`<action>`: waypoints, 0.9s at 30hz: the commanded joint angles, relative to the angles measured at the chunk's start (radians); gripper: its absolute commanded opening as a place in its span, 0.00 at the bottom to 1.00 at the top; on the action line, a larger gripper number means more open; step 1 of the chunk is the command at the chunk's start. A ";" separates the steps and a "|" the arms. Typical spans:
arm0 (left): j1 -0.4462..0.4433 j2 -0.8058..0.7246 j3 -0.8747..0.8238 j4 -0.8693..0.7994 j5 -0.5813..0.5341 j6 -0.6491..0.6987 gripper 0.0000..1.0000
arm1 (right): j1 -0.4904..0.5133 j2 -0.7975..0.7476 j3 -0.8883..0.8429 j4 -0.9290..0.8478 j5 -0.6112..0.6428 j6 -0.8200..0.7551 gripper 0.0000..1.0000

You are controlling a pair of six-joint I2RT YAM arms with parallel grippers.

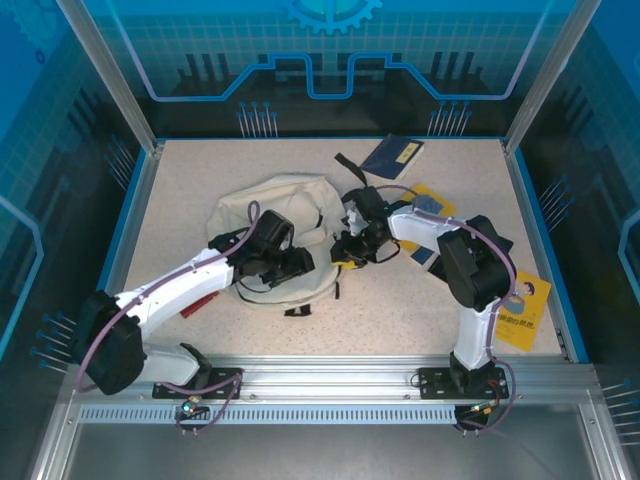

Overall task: Pack the student bag
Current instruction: Unzip the student bag at the center of the table.

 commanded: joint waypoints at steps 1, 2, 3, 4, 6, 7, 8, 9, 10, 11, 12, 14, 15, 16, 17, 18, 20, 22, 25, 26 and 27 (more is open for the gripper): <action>-0.070 -0.059 -0.058 -0.026 -0.072 -0.088 0.58 | 0.050 0.035 0.003 0.124 -0.085 0.124 0.24; -0.088 -0.071 -0.074 -0.019 -0.083 -0.104 0.58 | 0.060 0.041 0.009 0.145 -0.087 0.149 0.24; -0.108 -0.082 -0.096 -0.006 -0.095 -0.126 0.58 | 0.071 0.048 0.020 0.162 -0.089 0.170 0.23; -0.125 -0.090 -0.115 0.007 -0.102 -0.145 0.57 | 0.076 0.056 0.030 0.171 -0.092 0.185 0.22; -0.167 -0.103 -0.156 0.061 -0.115 -0.180 0.57 | 0.088 0.067 0.052 0.189 -0.093 0.214 0.21; -0.184 -0.105 -0.174 0.087 -0.125 -0.192 0.57 | 0.092 0.072 0.060 0.192 -0.092 0.221 0.21; -0.202 -0.104 -0.193 0.116 -0.136 -0.204 0.57 | 0.095 0.076 0.070 0.193 -0.095 0.229 0.21; -0.216 -0.099 -0.208 0.139 -0.151 -0.209 0.57 | 0.097 0.079 0.076 0.193 -0.100 0.235 0.21; -0.224 -0.094 -0.217 0.154 -0.165 -0.208 0.57 | 0.097 0.081 0.078 0.194 -0.107 0.239 0.21; -0.229 -0.085 -0.223 0.165 -0.180 -0.209 0.57 | 0.097 0.083 0.080 0.191 -0.112 0.239 0.21; -0.230 -0.077 -0.229 0.187 -0.186 -0.201 0.57 | 0.097 0.084 0.082 0.187 -0.115 0.239 0.21; -0.231 -0.058 -0.238 0.227 -0.196 -0.184 0.57 | 0.097 0.084 0.081 0.176 -0.120 0.234 0.21; -0.230 -0.046 -0.237 0.239 -0.200 -0.179 0.57 | 0.096 0.084 0.082 0.171 -0.121 0.233 0.21; -0.230 -0.033 -0.235 0.255 -0.201 -0.165 0.57 | 0.097 0.082 0.081 0.170 -0.125 0.231 0.21; -0.230 -0.020 -0.232 0.269 -0.202 -0.152 0.57 | 0.097 0.082 0.081 0.169 -0.129 0.230 0.21; -0.230 -0.006 -0.234 0.281 -0.209 -0.147 0.57 | 0.097 0.081 0.079 0.168 -0.128 0.230 0.21; -0.228 0.021 -0.237 0.312 -0.230 -0.132 0.57 | 0.097 0.079 0.078 0.167 -0.129 0.228 0.21; -0.223 0.049 -0.230 0.321 -0.249 -0.131 0.55 | 0.096 0.078 0.077 0.169 -0.131 0.228 0.21; -0.216 0.083 -0.219 0.337 -0.264 -0.127 0.51 | 0.096 0.075 0.076 0.169 -0.131 0.227 0.21; -0.212 0.091 -0.219 0.347 -0.264 -0.125 0.49 | 0.095 0.075 0.077 0.169 -0.130 0.226 0.20; -0.208 0.097 -0.221 0.354 -0.265 -0.125 0.48 | 0.095 0.073 0.077 0.167 -0.132 0.224 0.20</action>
